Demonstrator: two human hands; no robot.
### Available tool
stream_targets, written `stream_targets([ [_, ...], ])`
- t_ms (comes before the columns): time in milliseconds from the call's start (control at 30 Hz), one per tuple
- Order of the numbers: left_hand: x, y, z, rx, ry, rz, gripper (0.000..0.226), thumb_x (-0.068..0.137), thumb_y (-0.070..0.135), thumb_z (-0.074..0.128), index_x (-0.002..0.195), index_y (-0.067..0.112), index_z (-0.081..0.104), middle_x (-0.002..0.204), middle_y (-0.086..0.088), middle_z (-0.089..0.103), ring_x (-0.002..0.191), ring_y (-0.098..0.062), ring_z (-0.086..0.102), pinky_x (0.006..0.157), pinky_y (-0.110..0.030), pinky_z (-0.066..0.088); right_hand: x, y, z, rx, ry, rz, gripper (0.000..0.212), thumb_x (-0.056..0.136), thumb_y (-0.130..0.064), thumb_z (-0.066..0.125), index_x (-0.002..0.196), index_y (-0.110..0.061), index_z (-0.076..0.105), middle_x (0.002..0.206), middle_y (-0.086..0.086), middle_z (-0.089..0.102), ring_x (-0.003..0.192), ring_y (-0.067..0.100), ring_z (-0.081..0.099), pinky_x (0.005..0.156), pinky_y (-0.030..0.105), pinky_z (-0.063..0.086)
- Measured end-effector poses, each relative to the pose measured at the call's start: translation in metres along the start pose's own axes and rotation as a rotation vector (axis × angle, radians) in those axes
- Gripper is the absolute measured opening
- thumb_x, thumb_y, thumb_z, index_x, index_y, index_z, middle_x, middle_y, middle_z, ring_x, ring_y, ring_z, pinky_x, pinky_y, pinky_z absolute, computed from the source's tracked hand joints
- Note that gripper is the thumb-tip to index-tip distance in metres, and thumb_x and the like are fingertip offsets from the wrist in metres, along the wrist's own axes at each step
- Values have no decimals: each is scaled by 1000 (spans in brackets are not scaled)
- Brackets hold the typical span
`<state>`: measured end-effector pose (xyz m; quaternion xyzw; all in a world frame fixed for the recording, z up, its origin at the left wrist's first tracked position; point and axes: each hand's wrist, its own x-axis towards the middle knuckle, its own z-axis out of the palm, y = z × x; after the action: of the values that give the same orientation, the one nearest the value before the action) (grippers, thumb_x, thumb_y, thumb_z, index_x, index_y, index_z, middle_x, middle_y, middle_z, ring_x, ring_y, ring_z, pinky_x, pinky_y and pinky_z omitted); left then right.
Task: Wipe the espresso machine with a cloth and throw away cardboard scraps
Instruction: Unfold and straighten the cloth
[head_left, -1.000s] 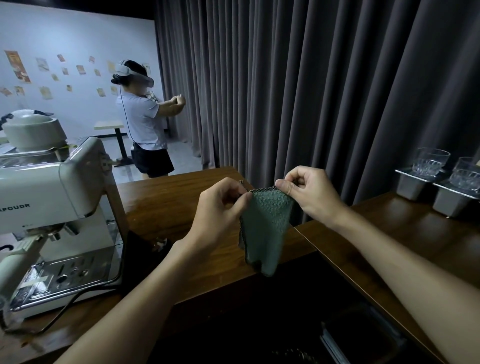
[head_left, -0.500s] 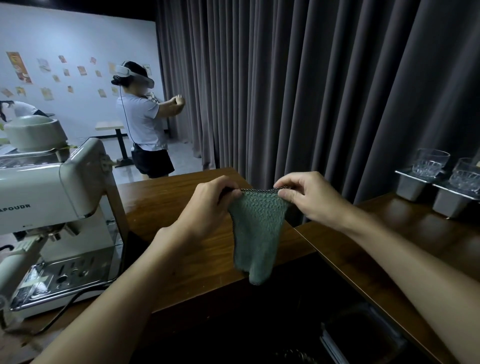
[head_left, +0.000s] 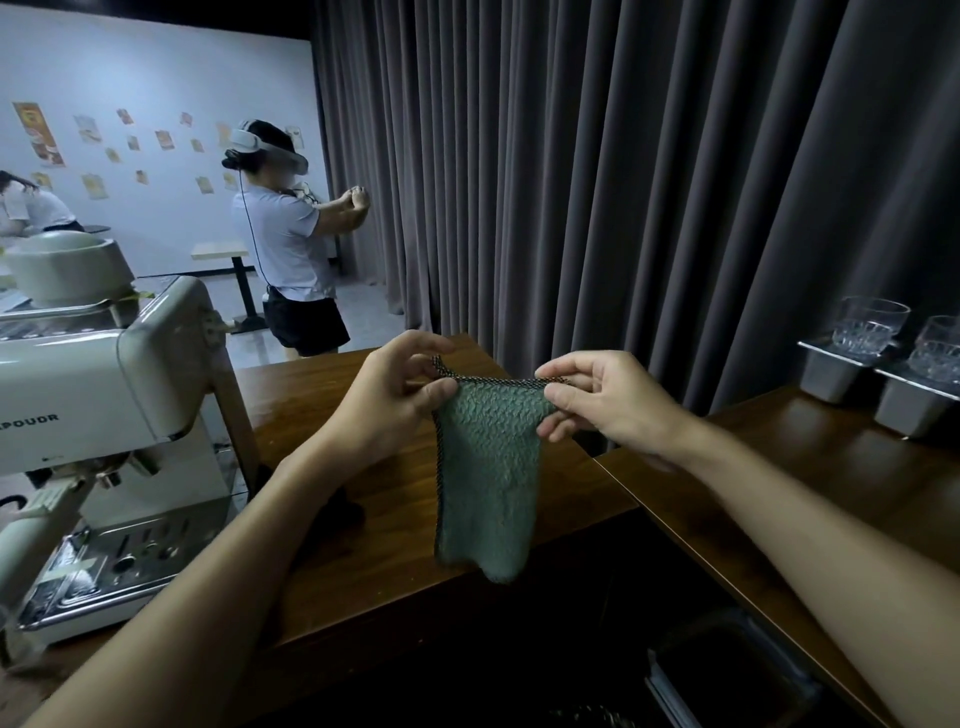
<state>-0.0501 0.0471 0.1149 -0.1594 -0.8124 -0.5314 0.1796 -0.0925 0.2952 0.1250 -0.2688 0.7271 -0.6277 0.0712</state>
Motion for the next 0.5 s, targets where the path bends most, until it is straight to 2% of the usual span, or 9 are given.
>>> stream_targets([
  [100, 8, -8, -3, 37, 32, -35, 27, 91, 13, 68, 114, 24, 60, 107, -11, 68, 99, -24, 69, 69, -34, 58, 12, 5, 7, -84, 26, -5, 9, 95, 3, 54, 99, -3, 60, 82, 17, 68, 66, 18, 72, 59, 22, 58],
  [167, 15, -9, -6, 74, 70, -11, 25, 92, 9, 67, 113, 20, 61, 106, -6, 69, 99, -19, 70, 70, -27, 56, 21, 3, 11, -134, 63, -53, 10, 94, 3, 55, 94, -6, 61, 88, 19, 68, 68, 15, 72, 61, 21, 57],
  [300, 18, 5, -10, 165, 154, 83, 24, 92, 5, 66, 113, 16, 64, 98, 6, 69, 90, -3, 69, 76, -20, 57, 30, -3, 13, -200, 132, -168, 13, 93, 1, 58, 93, -11, 63, 91, 13, 69, 78, 15, 73, 70, 22, 58],
  [400, 4, 2, -13, 205, 48, 58, 23, 92, 6, 66, 113, 12, 64, 104, 4, 69, 95, -5, 69, 79, -21, 57, 20, 3, 11, -315, 60, -127, 10, 93, -6, 60, 93, -14, 65, 87, 5, 70, 76, 9, 71, 67, 21, 55],
  [500, -20, -21, -10, 278, -142, -65, 18, 91, 10, 67, 106, 21, 65, 103, 5, 69, 95, -5, 68, 78, -25, 58, 7, 30, 10, -557, -148, 17, 6, 90, -16, 66, 93, -20, 69, 83, -1, 70, 75, 6, 67, 71, 22, 54],
])
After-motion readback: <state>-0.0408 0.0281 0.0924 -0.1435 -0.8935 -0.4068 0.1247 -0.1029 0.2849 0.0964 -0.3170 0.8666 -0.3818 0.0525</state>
